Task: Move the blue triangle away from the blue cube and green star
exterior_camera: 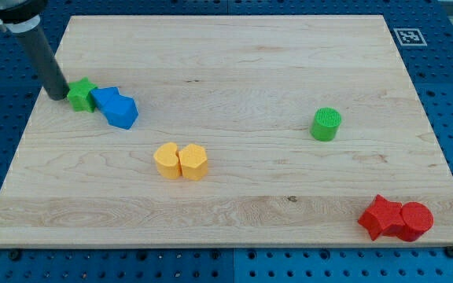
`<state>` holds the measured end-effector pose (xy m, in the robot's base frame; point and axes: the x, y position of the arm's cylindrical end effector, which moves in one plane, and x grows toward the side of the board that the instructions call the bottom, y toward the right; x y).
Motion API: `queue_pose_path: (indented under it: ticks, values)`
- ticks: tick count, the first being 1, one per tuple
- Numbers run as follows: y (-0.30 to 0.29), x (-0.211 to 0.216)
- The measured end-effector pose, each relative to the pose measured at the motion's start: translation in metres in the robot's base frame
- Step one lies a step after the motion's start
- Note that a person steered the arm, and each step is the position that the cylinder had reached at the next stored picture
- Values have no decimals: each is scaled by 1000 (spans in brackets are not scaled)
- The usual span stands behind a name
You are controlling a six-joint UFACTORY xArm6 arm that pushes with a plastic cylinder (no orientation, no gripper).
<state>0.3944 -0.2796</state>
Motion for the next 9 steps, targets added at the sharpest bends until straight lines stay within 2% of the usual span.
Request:
queue_pose_path:
  ticks: [1,2,3,4,5,6,7,9]
  values:
    - [-24,21]
    - [39,24]
    - [68,37]
    - [96,30]
    - [115,2]
    - [109,7]
    - [109,37]
    - [123,-78]
